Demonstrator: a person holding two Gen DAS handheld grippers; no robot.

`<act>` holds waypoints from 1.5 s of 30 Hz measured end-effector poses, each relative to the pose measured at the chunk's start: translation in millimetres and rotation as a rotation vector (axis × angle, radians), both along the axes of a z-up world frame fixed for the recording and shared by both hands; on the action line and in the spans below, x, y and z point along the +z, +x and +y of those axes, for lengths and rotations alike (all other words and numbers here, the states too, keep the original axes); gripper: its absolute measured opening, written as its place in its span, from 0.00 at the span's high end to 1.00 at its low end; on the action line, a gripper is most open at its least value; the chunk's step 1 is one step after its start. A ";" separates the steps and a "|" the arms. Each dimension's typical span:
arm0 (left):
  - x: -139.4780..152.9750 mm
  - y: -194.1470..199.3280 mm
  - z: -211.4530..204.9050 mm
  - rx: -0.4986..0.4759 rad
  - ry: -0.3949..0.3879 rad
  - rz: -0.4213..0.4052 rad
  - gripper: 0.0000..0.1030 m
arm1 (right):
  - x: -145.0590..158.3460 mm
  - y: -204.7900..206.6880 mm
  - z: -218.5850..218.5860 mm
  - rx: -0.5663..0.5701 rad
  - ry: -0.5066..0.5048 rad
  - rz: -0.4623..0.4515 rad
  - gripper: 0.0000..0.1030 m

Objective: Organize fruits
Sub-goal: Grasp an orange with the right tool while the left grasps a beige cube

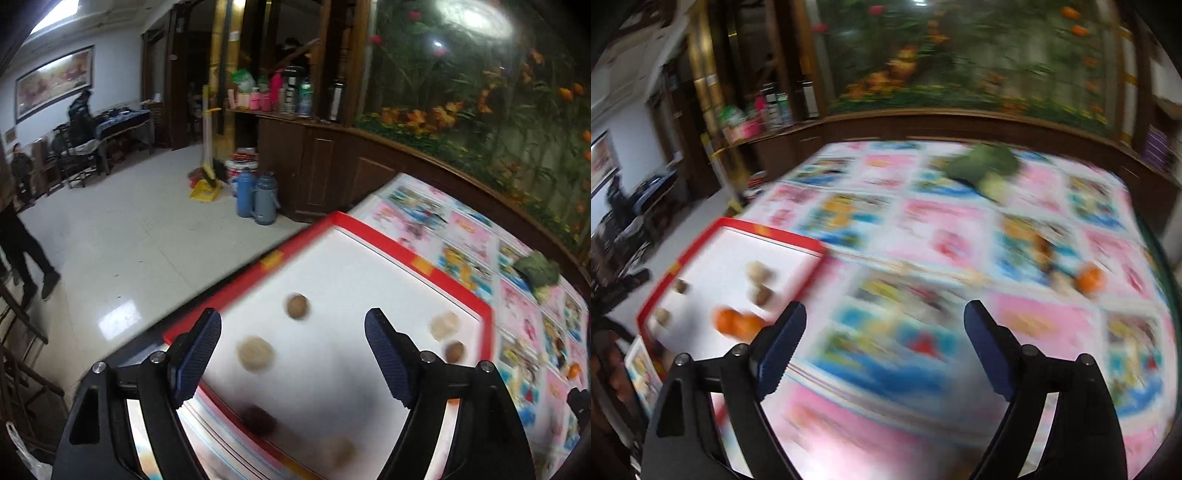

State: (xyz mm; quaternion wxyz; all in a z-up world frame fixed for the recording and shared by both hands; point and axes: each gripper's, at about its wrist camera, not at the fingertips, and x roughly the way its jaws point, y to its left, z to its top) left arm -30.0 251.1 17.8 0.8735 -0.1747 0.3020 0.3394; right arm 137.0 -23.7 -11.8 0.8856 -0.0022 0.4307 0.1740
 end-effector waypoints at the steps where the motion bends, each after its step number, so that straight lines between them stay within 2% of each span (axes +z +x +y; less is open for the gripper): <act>1: -0.5 3.0 -10.8 -0.032 0.002 0.001 0.22 | -3.5 -3.7 -18.1 -0.028 -0.006 0.010 0.13; 6: -9.4 29.8 -84.5 -0.274 -0.004 0.035 0.21 | -25.7 -1.8 -115.1 -0.221 -0.040 0.077 0.11; 9: -19.2 50.1 -127.6 -0.417 -0.007 0.090 0.21 | -36.5 10.6 -150.6 -0.296 -0.034 0.101 0.11; 12: -27.6 63.6 -149.5 -0.466 0.008 0.122 0.21 | -44.2 32.6 -171.0 -0.336 0.015 0.106 0.11; 15: -34.6 74.8 -158.2 -0.476 0.008 0.151 0.21 | -48.1 60.2 -177.9 -0.362 0.069 0.107 0.14; 17: -37.1 84.9 -159.9 -0.472 0.012 0.162 0.21 | -49.8 78.1 -178.3 -0.371 0.101 0.121 0.28; 19: -39.7 93.5 -162.5 -0.464 0.006 0.166 0.21 | -52.6 95.4 -179.0 -0.389 0.107 0.128 0.34; 21: -41.8 107.2 -162.3 -0.461 -0.013 0.171 0.21 | -58.3 110.8 -176.8 -0.389 0.108 0.152 0.35; 24: -44.3 127.3 -169.2 -0.454 -0.024 0.167 0.21 | -68.2 123.5 -168.8 -0.357 0.101 0.185 0.51; 25: -45.4 133.2 -170.9 -0.448 -0.027 0.168 0.21 | -67.7 123.4 -167.1 -0.341 0.109 0.184 0.66; 28: -50.0 161.6 -176.2 -0.443 -0.034 0.173 0.21 | -59.3 113.7 -160.4 -0.330 0.073 0.165 0.68; 36: -70.3 225.1 -186.1 -0.427 -0.037 0.216 0.23 | -49.4 52.7 -187.2 -0.329 0.122 0.141 0.68; 37: -72.5 229.5 -186.9 -0.432 -0.037 0.220 0.29 | -47.3 47.9 -188.2 -0.324 0.120 0.137 0.68; 38: -70.9 228.7 -188.7 -0.435 -0.021 0.198 0.62 | -44.4 41.4 -189.9 -0.321 0.121 0.130 0.68; 39: -69.6 227.8 -190.3 -0.445 -0.014 0.199 0.77 | -42.5 37.8 -190.6 -0.319 0.121 0.127 0.68; 41: -67.4 222.5 -196.0 -0.466 -0.011 0.221 0.78 | -39.4 32.0 -190.6 -0.309 0.111 0.118 0.68; 45: -65.1 193.8 -204.6 -0.513 -0.015 0.215 0.78 | -35.5 21.7 -187.1 -0.291 0.097 0.111 0.68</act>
